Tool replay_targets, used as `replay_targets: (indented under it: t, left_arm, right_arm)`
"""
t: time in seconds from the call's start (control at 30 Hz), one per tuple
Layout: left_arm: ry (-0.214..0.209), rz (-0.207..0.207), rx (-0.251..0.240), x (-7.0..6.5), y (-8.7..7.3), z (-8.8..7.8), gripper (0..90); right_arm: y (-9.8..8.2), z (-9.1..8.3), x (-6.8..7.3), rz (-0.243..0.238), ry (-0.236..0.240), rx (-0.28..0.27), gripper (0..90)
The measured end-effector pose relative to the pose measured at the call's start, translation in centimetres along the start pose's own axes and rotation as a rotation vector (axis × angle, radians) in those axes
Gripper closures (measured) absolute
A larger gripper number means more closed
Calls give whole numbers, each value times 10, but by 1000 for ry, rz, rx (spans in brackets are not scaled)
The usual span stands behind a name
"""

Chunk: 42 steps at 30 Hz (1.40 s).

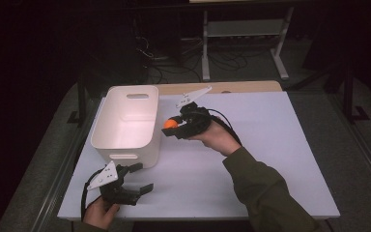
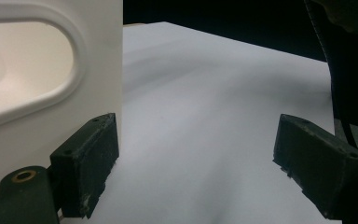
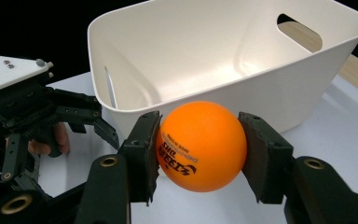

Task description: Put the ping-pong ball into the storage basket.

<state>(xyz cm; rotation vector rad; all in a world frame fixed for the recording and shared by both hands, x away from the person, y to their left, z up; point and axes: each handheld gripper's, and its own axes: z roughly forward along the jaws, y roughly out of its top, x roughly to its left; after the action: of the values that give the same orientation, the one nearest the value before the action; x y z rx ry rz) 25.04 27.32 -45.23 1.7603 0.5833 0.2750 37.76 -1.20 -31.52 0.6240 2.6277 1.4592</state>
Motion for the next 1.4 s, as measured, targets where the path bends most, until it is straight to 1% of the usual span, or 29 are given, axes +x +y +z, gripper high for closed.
replay_targets:
  t: [0.33, 0.73, 1.13, 1.4]
  left_arm:
    - [0, -1, -2, 0, 0, 0, 139]
    - [1, 0, 0, 0, 0, 0, 139]
    - [0, 0, -2, 0, 0, 0, 139]
    - [0, 0, -3, 0, 0, 0, 139]
  right_arm:
    - [9, 0, 2, -20, 3, -7, 494]
    - [19, 3, 4, -26, 8, -20, 494]
    - [30, 13, 5, -36, 17, -19, 494]
    - [36, 20, 6, -31, 25, -16, 494]
